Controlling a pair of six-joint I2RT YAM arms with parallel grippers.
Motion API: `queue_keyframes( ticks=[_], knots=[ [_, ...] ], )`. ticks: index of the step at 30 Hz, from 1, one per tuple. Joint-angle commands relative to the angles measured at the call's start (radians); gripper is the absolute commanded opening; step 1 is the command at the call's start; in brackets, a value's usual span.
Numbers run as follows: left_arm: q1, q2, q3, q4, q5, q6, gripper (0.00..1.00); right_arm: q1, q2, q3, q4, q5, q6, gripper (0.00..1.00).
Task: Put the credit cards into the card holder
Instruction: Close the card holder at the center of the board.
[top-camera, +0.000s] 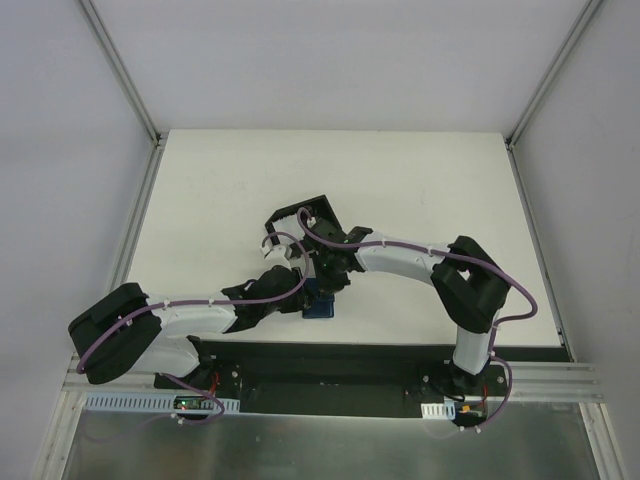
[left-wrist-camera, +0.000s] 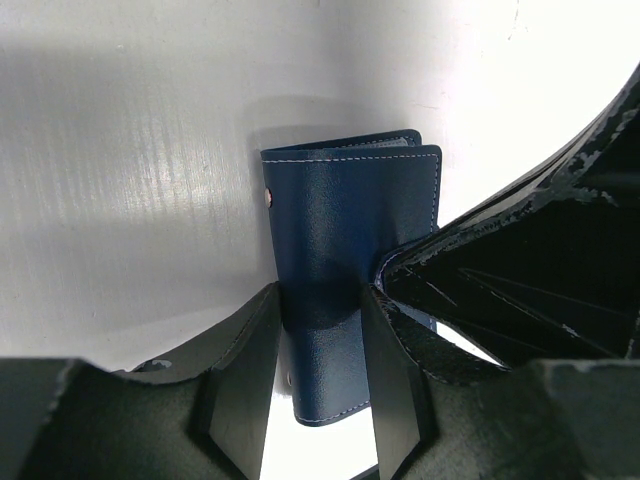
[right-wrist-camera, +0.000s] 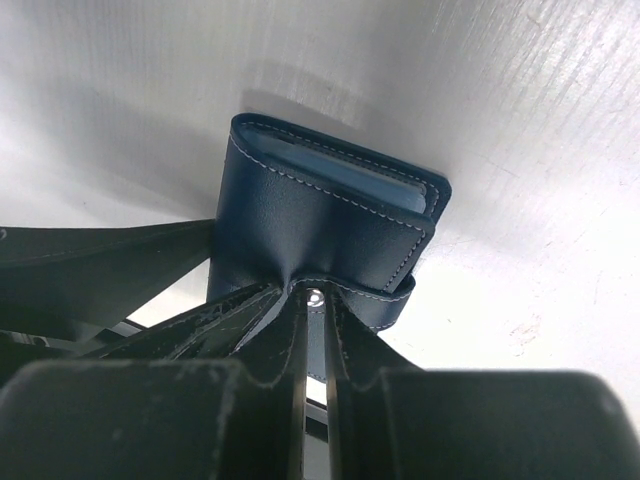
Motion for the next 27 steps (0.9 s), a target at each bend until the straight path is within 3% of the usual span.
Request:
queue_keyframes(
  ticks=[1, 8, 10, 14, 17, 20, 27],
  knots=[
    [-0.01, 0.029, -0.06, -0.165, 0.0, 0.007, 0.38, 0.029, 0.223, -0.128, -0.018, 0.123, -0.013, 0.09],
    [-0.008, -0.003, -0.065, -0.166, -0.026, 0.028, 0.39, 0.029, 0.055, -0.2, 0.111, 0.155, -0.01, 0.18],
    [-0.008, -0.031, -0.065, -0.168, -0.035, 0.036, 0.41, 0.029, 0.007, -0.21, 0.149, 0.184, -0.01, 0.26],
    [-0.007, -0.094, -0.055, -0.2, -0.077, 0.048, 0.45, 0.028, -0.082, -0.218, 0.21, 0.229, -0.022, 0.27],
    [-0.008, -0.146, -0.034, -0.244, -0.123, 0.074, 0.54, 0.024, -0.164, -0.258, 0.319, 0.21, -0.056, 0.29],
    [-0.005, -0.196, -0.003, -0.312, -0.178, 0.097, 0.69, 0.024, -0.24, -0.293, 0.425, 0.19, -0.097, 0.33],
    [0.016, -0.362, 0.023, -0.425, -0.256, 0.138, 0.97, 0.015, -0.385, -0.361, 0.565, 0.167, -0.147, 0.5]
  ],
)
